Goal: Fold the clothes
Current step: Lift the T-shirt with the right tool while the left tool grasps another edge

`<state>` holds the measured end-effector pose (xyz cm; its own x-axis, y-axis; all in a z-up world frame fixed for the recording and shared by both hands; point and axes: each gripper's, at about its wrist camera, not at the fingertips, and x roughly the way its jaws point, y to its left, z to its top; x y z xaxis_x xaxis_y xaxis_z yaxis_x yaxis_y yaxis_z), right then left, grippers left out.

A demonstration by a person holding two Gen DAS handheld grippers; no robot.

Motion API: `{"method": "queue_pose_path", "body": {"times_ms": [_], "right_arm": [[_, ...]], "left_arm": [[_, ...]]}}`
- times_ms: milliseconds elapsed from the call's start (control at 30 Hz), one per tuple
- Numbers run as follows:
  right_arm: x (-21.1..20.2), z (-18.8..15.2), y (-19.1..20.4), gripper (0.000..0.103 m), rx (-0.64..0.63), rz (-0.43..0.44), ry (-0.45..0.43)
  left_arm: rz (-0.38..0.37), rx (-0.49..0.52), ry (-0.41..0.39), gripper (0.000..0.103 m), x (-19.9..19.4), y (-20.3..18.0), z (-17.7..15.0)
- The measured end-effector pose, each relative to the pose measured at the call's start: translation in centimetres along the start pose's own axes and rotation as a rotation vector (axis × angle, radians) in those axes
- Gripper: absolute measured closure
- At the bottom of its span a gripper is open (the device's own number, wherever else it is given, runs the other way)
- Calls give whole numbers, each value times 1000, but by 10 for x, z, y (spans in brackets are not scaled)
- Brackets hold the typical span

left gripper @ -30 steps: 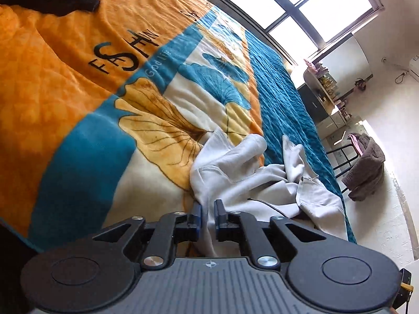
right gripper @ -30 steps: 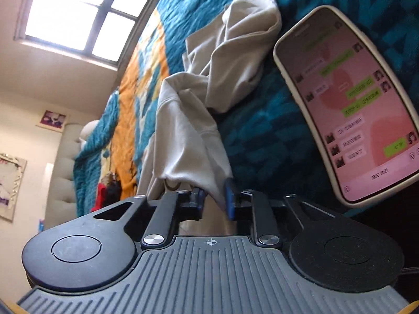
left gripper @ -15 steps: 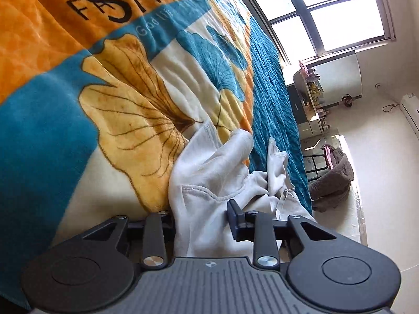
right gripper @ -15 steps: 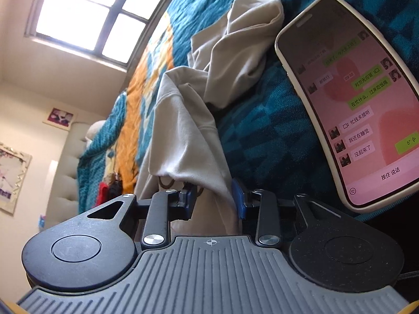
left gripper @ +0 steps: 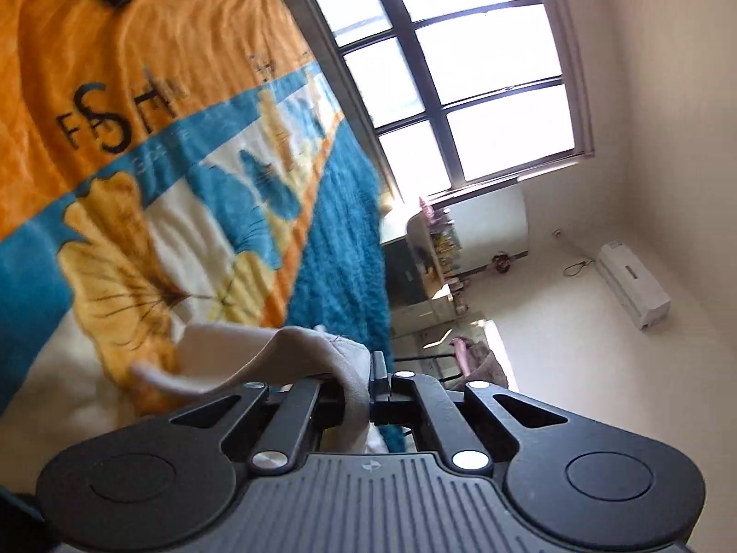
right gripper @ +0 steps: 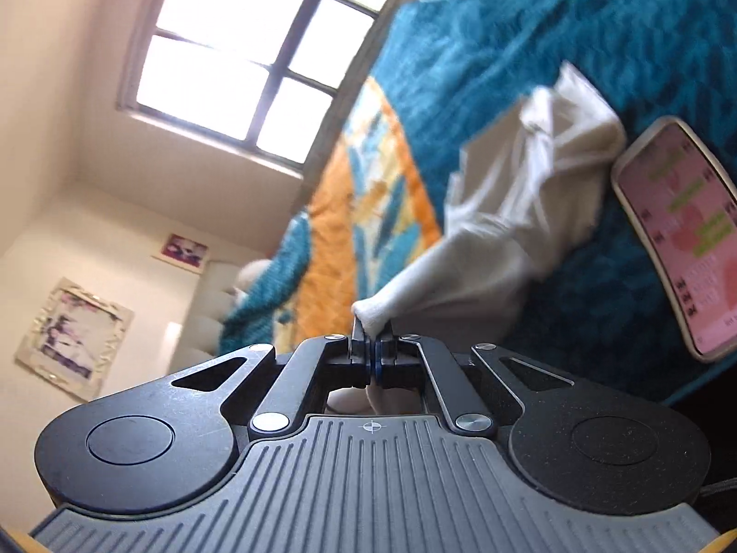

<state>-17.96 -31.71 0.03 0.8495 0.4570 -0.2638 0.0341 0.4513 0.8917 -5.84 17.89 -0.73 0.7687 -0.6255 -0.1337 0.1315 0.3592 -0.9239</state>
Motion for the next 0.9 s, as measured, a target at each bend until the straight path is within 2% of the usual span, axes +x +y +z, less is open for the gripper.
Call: {"method": "queue_pose_path", "body": {"times_ms": [200,267,333,400,467,533,567,633,733,833,900], "right_arm": [[-54,64,117,102,-245,223,-344],[-76,80,154,102,-283,330,-474],[-81,85,186,102,-324,398,-536],[-80,86,214,102,-392,372,-540],[-83,84,232,102,-433,395,-559],[-94,79,243,102,-499,448,-617],[-92,79,247,102,-520,425,-620],[-82,87,247,102,-479,412,-554],[-67,93,244,102,-444,452,-527],[1,125,228,102,-359,323,-426],[47,147,218,102,-302,237,-359]], "left_arm": [[-280,86,-253,103,-19,-126,54],[-356,141,-343,103,-31,-164,63],[-378,235,-405,103,-42,-199,62],[-375,310,-434,103,-52,-225,59],[-384,365,-464,103,-66,-240,56],[-342,420,-500,103,-74,-249,53],[-322,420,-491,103,-73,-248,56],[-290,410,-466,103,-67,-246,61],[-234,434,-486,103,-55,-241,68],[-132,388,-438,103,-21,-225,90],[11,371,-409,103,13,-206,116]]}}
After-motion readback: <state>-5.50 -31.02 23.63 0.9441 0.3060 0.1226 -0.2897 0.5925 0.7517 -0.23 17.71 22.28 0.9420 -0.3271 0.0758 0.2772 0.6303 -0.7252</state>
